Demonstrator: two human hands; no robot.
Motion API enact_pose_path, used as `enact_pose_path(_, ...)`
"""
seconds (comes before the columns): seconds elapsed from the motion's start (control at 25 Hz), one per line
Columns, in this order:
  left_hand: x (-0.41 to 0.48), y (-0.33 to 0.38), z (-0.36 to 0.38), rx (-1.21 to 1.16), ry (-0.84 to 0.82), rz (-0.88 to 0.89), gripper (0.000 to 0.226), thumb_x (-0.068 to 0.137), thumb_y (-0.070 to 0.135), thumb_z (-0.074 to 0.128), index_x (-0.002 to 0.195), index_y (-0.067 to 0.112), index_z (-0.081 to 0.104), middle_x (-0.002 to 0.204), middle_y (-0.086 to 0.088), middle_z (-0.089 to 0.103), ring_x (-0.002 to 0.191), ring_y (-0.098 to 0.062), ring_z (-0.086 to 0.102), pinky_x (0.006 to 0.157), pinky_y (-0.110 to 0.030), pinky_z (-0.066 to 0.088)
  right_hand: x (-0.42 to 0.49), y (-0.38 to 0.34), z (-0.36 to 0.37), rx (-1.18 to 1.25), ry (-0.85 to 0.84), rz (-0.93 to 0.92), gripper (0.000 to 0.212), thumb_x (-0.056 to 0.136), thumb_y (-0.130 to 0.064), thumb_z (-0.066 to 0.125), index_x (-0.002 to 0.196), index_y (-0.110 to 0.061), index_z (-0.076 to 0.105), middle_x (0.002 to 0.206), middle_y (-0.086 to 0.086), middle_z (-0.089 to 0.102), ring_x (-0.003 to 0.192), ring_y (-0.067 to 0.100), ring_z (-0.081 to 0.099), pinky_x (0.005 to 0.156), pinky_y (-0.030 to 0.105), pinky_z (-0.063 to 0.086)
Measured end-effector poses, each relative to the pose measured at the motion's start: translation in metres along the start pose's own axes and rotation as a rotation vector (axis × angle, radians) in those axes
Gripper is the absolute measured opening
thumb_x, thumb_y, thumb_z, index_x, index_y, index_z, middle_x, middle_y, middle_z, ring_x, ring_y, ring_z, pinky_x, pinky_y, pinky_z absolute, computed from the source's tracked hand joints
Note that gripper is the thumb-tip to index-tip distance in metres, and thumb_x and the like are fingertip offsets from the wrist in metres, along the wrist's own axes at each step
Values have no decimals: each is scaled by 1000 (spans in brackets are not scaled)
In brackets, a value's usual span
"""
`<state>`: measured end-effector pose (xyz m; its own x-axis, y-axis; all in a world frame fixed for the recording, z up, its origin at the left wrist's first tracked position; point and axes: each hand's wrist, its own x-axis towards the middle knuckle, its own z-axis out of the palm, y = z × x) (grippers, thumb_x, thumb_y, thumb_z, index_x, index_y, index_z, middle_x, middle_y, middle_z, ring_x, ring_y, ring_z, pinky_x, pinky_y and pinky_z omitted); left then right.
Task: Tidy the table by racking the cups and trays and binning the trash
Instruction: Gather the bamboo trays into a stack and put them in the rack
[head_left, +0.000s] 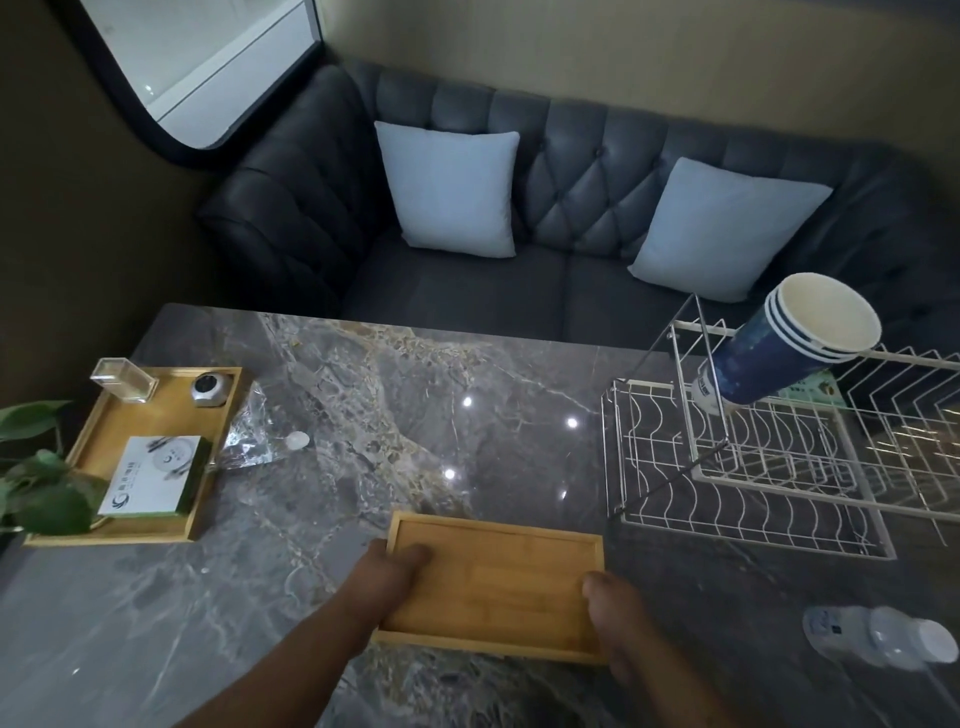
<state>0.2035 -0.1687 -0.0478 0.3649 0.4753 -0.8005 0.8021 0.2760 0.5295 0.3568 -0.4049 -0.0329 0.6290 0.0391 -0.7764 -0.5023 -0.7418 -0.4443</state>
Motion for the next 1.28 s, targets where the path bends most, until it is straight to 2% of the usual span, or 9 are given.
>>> enact_pose_path(0.08,3,0,0,-126,-20,-15,51,90,46,65,128,14,52,115,-7,64,102,-26,64,91,-46,55,3,-3,6,-32,28,1,31,96,-10,45,66,-15,48,72,6,47,79,24,47,77,35,39)
enact_pose_path(0.28,9,2,-22,-231,-95,6,55,80,40,79,122,10,57,109,-10,71,94,-29,72,66,-37,60,5,-3,18,127,99,49,27,95,-9,46,69,-7,54,71,12,50,67,23,45,63,34,33)
enact_pose_path(0.44,12,-1,-39,-204,-329,-13,62,67,46,88,116,10,73,107,-11,79,99,-32,76,90,-49,60,8,-6,15,169,84,88,26,98,-16,46,75,-8,55,82,14,53,75,24,49,69,35,38)
enact_pose_path(0.52,10,-1,-37,-262,-411,-46,61,66,41,90,116,10,74,113,-16,77,104,-36,74,93,-53,58,9,-7,11,195,73,99,23,97,-16,46,80,-6,57,88,18,57,81,28,54,76,39,43)
enact_pose_path(0.6,8,-2,-35,-322,-478,-61,60,63,39,92,113,8,77,116,-20,75,105,-40,73,85,-51,60,9,-5,7,243,24,129,20,94,-16,47,88,-3,60,93,22,62,88,34,61,81,44,50)
enact_pose_path(0.72,7,-2,-36,-376,-496,-48,52,63,41,92,106,14,80,118,-22,74,107,-41,72,85,-52,60,9,-2,4,319,-69,147,26,93,-22,47,99,-3,64,92,23,69,86,37,67,73,43,53)
enact_pose_path(0.88,10,-3,-44,-412,-488,-48,57,68,38,90,115,10,77,124,-24,71,113,-45,68,95,-58,56,15,-3,3,391,-188,128,36,93,-35,57,110,-7,70,103,23,75,100,40,71,95,54,54)
enact_pose_path(1.0,12,-7,-55,-416,-494,-51,60,71,37,89,120,6,73,127,-27,68,115,-46,67,94,-59,55,15,-6,3,369,-352,92,44,86,-41,71,117,-9,71,107,16,77,101,34,73,100,53,52)
enact_pose_path(1.28,19,0,-96,-420,-548,9,54,75,33,87,121,7,73,129,-26,67,115,-46,67,89,-54,58,4,-30,2,188,-542,-73,56,67,-39,86,114,-12,71,105,7,78,98,27,75,89,45,58)
